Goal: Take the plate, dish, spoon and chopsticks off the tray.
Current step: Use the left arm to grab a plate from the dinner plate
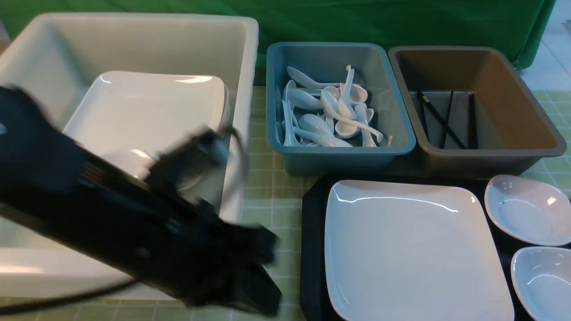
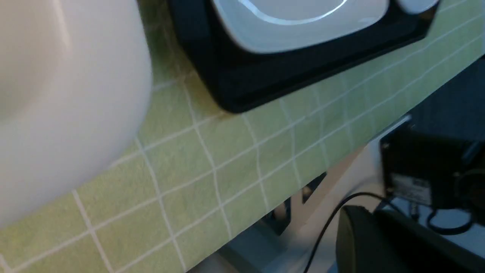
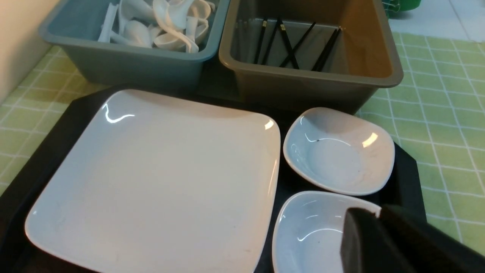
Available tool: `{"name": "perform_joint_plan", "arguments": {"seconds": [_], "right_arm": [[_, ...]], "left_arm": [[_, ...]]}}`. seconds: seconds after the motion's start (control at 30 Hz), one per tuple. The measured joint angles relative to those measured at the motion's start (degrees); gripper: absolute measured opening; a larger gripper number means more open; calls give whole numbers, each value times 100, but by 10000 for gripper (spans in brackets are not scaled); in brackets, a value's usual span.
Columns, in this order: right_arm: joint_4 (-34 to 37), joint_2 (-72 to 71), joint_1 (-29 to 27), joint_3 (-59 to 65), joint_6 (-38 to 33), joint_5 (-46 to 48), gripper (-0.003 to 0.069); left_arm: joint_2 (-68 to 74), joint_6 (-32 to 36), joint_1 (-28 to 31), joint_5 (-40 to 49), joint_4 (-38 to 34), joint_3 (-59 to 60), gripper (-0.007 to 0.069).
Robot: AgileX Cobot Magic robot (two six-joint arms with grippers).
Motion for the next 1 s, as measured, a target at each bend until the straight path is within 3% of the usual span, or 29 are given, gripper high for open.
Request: {"name": "perform_joint_plan", "arguments": {"seconds": [0.13,0.23,0.53,0.73,1.0], "right_arm": [[0,0,0,0,0,20,59],[5,0,0,0,0,20,64],[5,0,0,0,0,20,71],[5,0,0,0,0,34,71],[12,0,0,0,0,77,85]], "left_arm": [[857,-843,-917,-506,284,0,110],[1541,-1259,-1401,-1224,301,0,211],[2302,-2159,-1541,-2688,77,0,436],[2309,-2496,-1541,-3566,-122,-2,474],[2518,-2915,-1541,-3971,-256,-2,474]]}}
